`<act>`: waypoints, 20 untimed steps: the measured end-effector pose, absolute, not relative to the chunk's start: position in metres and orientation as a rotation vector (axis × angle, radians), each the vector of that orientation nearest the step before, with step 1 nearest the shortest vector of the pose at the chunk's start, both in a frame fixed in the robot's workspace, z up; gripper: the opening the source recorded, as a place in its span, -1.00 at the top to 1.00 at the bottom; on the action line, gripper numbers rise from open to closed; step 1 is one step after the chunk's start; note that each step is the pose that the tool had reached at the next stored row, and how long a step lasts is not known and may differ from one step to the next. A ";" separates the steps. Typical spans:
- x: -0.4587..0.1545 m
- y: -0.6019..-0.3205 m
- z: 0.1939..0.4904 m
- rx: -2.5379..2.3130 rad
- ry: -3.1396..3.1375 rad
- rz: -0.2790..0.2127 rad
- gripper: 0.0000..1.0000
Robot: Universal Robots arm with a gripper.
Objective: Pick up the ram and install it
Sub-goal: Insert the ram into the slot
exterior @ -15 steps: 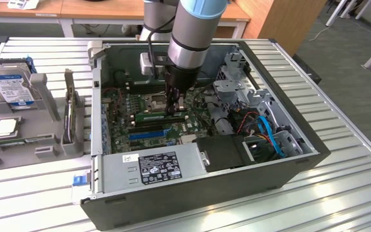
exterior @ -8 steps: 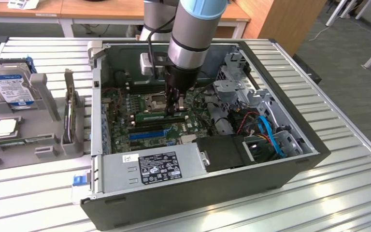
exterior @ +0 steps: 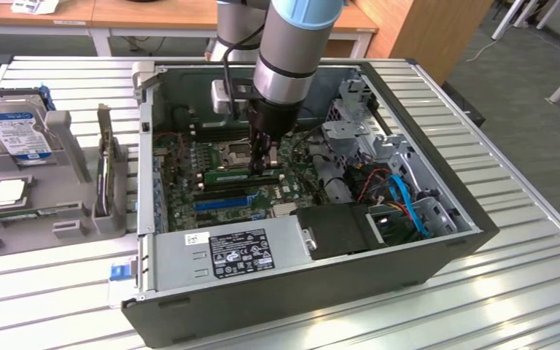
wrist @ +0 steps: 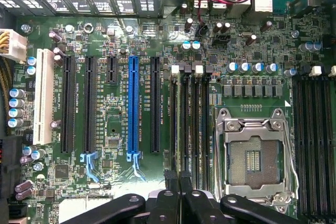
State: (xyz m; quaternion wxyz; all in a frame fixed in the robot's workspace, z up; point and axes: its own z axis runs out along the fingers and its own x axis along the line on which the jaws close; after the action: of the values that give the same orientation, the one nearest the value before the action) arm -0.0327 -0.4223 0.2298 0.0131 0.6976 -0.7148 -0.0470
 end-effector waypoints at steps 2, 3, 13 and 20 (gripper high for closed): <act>-0.033 -0.422 0.231 2.173 -2.227 -0.146 0.76; -0.033 -0.422 0.232 2.173 -2.227 -0.147 0.76; -0.033 -0.422 0.232 2.174 -2.226 -0.147 0.76; -0.033 -0.422 0.232 2.178 -2.222 -0.147 0.76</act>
State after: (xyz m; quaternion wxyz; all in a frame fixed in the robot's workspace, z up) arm -0.0326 -0.4223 0.2320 0.0134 0.6992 -0.7133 -0.0471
